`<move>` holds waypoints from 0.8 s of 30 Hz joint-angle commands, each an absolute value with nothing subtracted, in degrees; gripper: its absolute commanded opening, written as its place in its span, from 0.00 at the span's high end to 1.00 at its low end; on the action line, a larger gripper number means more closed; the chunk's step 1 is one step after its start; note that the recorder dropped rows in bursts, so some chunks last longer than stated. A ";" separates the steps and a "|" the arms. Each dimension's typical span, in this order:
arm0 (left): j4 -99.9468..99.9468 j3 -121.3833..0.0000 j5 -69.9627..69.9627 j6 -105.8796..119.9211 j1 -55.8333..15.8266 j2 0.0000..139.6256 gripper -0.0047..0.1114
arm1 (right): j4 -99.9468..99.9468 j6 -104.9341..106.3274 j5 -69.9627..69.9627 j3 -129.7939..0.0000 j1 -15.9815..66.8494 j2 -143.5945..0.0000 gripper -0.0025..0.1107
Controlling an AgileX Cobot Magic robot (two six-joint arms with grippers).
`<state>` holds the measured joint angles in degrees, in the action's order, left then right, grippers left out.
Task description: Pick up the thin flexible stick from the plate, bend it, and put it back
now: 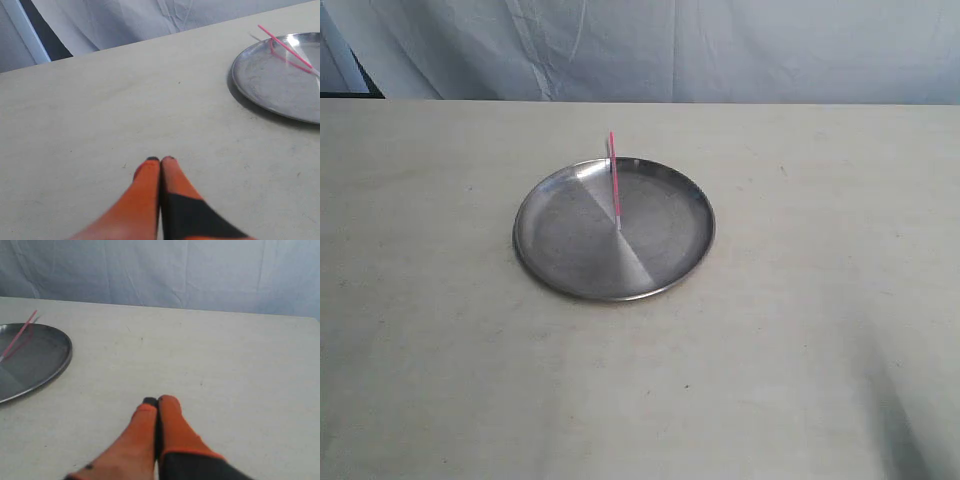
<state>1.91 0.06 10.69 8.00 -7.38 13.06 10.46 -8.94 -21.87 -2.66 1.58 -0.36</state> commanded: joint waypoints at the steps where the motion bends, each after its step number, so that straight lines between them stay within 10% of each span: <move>1: 1.52 0.00 10.38 7.75 -7.06 12.69 0.96 | 11.41 -8.67 -20.30 -2.47 1.31 0.00 0.99; 12: 1.52 0.00 10.38 7.75 -7.06 12.69 0.96 | -35.55 -15.01 11.75 -2.47 1.31 0.00 0.99; 24: 1.52 0.00 10.34 7.75 -7.18 10.52 0.96 | -14.77 -41.98 17.41 -12.16 1.31 -5.51 0.99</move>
<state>1.91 0.06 10.69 8.00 -7.38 10.96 -26.79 -39.77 19.94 -7.61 1.58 -2.30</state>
